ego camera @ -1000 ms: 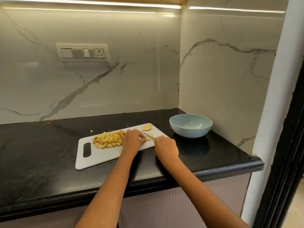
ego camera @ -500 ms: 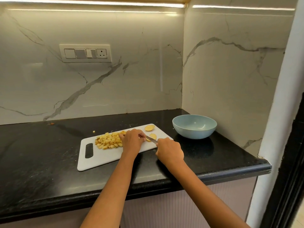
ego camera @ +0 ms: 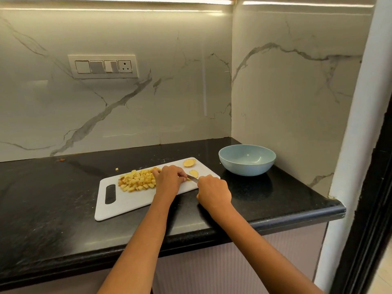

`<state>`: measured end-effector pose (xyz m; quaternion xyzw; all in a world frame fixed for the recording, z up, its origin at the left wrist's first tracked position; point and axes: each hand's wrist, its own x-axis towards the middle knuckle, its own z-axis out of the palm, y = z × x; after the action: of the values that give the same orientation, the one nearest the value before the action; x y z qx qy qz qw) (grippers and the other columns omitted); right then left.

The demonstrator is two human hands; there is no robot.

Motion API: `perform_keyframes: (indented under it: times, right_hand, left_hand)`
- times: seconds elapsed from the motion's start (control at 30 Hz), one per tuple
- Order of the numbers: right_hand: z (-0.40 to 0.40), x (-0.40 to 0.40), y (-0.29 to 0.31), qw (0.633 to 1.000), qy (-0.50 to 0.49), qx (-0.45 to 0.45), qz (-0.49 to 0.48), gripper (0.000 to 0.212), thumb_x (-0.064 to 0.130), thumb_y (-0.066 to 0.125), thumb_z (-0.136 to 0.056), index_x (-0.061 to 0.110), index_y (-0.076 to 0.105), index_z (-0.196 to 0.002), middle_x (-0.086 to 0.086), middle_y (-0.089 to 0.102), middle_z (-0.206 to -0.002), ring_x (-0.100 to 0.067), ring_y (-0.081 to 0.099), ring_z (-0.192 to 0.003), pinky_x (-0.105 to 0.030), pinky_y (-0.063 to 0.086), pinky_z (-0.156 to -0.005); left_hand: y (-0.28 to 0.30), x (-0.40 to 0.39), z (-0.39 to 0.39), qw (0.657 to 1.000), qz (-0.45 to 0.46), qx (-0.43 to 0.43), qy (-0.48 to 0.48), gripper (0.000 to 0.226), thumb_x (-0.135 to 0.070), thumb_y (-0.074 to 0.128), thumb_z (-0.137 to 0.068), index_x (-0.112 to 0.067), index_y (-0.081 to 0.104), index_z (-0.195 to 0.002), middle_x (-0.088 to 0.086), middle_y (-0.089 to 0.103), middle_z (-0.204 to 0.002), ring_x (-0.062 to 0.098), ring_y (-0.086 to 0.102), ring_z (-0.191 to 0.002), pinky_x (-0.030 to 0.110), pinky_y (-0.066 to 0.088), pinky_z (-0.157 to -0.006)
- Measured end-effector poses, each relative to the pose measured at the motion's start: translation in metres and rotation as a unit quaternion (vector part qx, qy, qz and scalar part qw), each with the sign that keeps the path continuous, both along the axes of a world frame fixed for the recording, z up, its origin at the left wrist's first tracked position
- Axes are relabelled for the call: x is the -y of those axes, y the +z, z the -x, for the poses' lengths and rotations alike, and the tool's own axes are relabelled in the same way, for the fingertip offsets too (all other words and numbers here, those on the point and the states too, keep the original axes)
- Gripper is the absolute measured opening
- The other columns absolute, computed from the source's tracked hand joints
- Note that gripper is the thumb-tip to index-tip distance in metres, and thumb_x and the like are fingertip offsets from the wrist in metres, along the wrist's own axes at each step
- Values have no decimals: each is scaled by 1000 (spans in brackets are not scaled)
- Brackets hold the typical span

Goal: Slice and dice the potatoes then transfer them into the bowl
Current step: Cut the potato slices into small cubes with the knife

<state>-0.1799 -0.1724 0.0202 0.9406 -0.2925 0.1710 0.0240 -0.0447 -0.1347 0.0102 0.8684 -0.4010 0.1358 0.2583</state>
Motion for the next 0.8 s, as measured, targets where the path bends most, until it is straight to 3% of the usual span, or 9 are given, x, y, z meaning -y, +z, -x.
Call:
perform_keyframes:
  times: [0.23, 0.47, 0.63, 0.8]
  right_hand:
    - [-16, 0, 6, 999, 29, -35, 13, 23, 6, 43, -97, 5, 56, -116, -12, 58, -114, -24, 61, -100, -30, 47, -79]
    - [-3, 3, -3, 999, 13, -33, 33, 20, 8, 42, -97, 4, 56, -111, -12, 60, -110, -25, 62, -95, -29, 43, -71]
    - [-7, 9, 0, 1000, 13, -1, 3, 21, 12, 44, -96, 6, 56, -112, -12, 59, -110, -25, 61, -96, -29, 40, -70]
    - [-5, 26, 0, 991, -35, 99, -88, 23, 21, 43, -97, 7, 58, -108, -11, 60, -104, -26, 61, -91, -29, 37, -64]
  left_hand:
    - [1, 0, 0, 1000, -6, -9, 5, 12, -28, 61, -87, -26, 72, -91, -7, 67, -104, 15, 52, -108, 36, 25, -94]
    - [-4, 1, -3, 1000, 6, 20, 10, 12, -27, 61, -87, -28, 72, -89, -8, 69, -99, 15, 52, -102, 33, 25, -85]
    - [-5, 2, -5, 1000, 21, 18, -6, 11, -27, 61, -87, -29, 72, -89, -10, 68, -99, 14, 52, -101, 34, 25, -84]
    - [-3, 6, -4, 1000, 16, 9, -4, 10, -24, 61, -87, -27, 70, -90, -7, 67, -101, 16, 51, -105, 36, 24, -88]
